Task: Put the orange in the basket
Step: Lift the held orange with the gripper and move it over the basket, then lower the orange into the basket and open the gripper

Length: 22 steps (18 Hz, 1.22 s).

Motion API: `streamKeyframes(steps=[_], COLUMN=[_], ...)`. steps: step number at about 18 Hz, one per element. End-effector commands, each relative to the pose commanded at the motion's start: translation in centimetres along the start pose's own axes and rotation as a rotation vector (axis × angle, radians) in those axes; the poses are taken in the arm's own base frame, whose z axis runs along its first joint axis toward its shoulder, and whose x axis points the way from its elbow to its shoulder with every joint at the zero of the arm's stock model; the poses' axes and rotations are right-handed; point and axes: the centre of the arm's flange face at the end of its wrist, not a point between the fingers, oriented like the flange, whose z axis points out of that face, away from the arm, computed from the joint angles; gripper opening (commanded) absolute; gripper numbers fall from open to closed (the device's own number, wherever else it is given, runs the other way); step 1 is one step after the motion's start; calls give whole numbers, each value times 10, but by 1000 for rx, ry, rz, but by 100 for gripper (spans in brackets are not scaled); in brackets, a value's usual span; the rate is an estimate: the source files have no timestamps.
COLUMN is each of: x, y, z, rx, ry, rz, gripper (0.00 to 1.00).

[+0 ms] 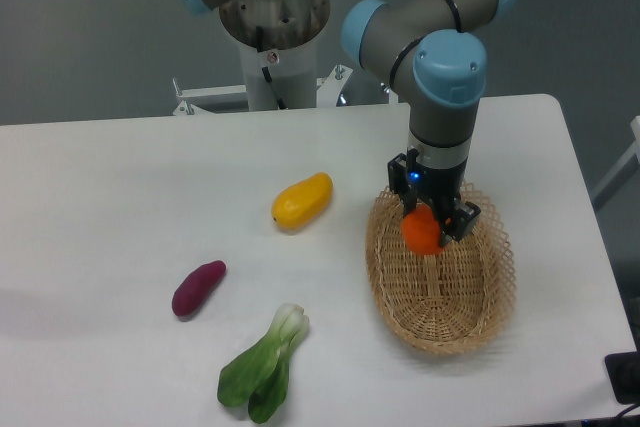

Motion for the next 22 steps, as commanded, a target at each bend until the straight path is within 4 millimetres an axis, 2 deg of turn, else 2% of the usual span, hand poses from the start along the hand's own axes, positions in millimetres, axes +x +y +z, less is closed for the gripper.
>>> streamKeyframes(steps=[3, 6, 9, 11, 12, 22], x=[2, 14, 14, 20, 20, 18], y=[16, 25, 27, 29, 34, 36], z=[9, 25, 26, 34, 34, 41], rx=[1, -5, -6, -6, -6, -5], ry=[21, 52, 51, 69, 70, 60], rz=[-27, -2, 27, 77, 89, 160], gripper=[56, 56, 56, 57, 57, 57])
